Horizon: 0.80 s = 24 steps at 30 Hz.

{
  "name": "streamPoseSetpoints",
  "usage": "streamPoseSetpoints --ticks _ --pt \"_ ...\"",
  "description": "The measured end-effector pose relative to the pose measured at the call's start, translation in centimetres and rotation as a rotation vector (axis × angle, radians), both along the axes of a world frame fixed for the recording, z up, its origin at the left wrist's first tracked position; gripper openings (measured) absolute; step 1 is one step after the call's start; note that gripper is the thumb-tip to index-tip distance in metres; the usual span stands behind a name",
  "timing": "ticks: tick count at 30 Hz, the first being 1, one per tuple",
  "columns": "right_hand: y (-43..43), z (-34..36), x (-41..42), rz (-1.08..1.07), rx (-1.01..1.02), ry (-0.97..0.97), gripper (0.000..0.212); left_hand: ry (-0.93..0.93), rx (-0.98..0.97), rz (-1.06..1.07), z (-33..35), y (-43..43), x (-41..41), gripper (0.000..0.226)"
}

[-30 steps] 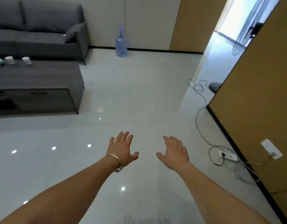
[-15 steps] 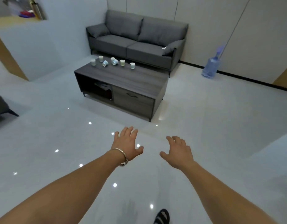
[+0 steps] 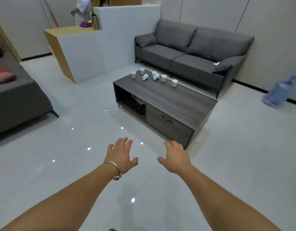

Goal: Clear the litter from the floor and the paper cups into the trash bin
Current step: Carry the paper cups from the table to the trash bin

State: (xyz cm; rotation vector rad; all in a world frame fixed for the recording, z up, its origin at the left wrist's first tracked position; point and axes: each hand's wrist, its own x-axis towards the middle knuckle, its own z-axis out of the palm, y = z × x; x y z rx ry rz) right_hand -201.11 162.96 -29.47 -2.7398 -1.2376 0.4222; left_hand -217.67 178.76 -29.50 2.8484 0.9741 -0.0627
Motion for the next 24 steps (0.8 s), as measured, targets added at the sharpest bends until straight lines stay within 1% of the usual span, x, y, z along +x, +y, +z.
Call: streamPoseSetpoints --ticks 6,11,14,19,24 --pt "11.4 -1.5 5.9 0.043 -0.052 -0.001 0.075 0.002 -0.026 0.038 -1.9 10.6 4.9 0.078" --pt "19.7 -1.3 10.8 -0.023 -0.059 0.004 0.074 -0.024 -0.043 -0.022 -1.6 20.5 10.7 0.078" --pt "23.7 -0.8 14.2 -0.079 -0.050 0.004 0.075 -0.044 -0.015 -0.081 -0.9 25.6 14.5 0.077" --pt "28.2 -1.4 19.6 -0.148 -0.104 0.049 0.076 -0.046 -0.016 -0.129 -0.9 32.9 21.1 0.079" --pt "34.2 -2.7 28.1 -0.186 -0.144 0.067 0.074 -0.050 -0.010 -0.155 -1.4 40.5 29.7 0.079"
